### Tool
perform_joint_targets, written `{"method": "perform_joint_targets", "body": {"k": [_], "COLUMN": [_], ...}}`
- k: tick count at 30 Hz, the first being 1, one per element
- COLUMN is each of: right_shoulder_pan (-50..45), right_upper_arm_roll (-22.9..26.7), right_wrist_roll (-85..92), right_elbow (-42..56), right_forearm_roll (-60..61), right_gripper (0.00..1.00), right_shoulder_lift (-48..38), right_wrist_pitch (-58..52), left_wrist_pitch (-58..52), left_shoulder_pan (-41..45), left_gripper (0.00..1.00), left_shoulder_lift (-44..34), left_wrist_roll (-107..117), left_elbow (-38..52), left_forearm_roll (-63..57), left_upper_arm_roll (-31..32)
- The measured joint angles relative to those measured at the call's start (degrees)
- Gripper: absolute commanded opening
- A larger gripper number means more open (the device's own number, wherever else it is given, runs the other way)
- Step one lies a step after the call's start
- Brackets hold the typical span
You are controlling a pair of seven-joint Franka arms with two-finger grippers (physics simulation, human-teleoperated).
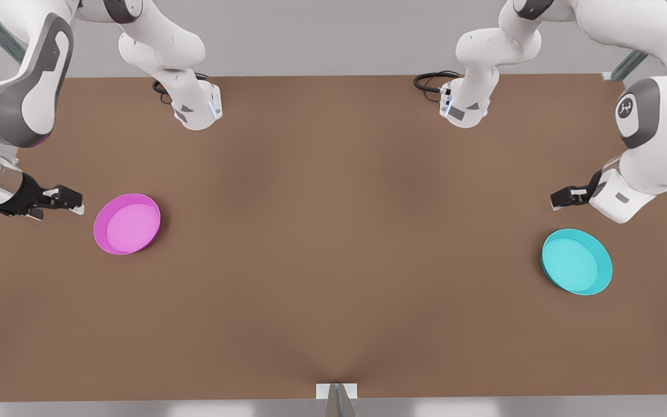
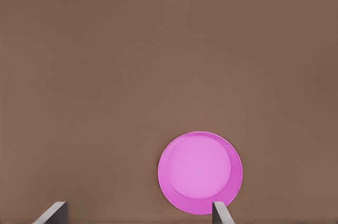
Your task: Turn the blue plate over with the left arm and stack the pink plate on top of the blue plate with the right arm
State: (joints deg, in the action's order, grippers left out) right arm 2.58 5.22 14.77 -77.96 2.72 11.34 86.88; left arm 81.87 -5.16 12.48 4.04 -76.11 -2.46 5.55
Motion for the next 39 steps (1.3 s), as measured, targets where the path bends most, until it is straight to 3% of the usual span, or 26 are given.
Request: {"method": "perform_joint_targets", "body": {"k": [3,6,8,12,15,21,39], "right_shoulder_pan": [-0.03,-0.07,-0.11,-0.08,-0.1,-0.59,-0.58], "right_upper_arm_roll": [-0.03,-0.01,-0.02,0.01,-0.02,0.02,-0.03], "right_wrist_roll": [0.0,0.0,0.0,0.0,0.0,0.0,0.0], "right_elbow": [0.0,0.02,-0.08,-0.18,-0.26,-0.26,-0.26], "right_forearm_roll": [0.0,0.0,0.0,-0.09,-0.09,-0.09,-0.09], "right_gripper": [1.0,1.0,1.0,1.0,1.0,1.0,1.0], "right_shoulder_lift": [0.09,0.52,0.62,0.97,0.97,0.97,0.88], "right_wrist_pitch": [0.2,0.46,0.48,0.88,0.83,0.75,0.22], "left_wrist_pitch": [0.04,0.5,3.38,19.31,24.05,27.32,27.38], "left_shoulder_pan": [-3.15,-14.98,-20.91,-30.41,-35.89,-36.67,-34.04], "left_gripper": [1.0,1.0,1.0,1.0,1.0,1.0,1.0], "left_shoulder_lift": [2.54,11.38,16.78,29.51,34.98,39.46,43.2], "left_wrist_roll": [-0.13,-5.57,-22.19,-44.34,-51.51,-52.12,-43.87], "left_elbow": [0.26,2.61,2.59,2.51,2.55,2.55,7.12], "left_forearm_roll": [0.54,2.95,4.97,8.68,11.81,16.76,20.15], "left_upper_arm_roll": [0.36,0.82,-0.01,-0.03,0.07,0.15,-0.02]}}
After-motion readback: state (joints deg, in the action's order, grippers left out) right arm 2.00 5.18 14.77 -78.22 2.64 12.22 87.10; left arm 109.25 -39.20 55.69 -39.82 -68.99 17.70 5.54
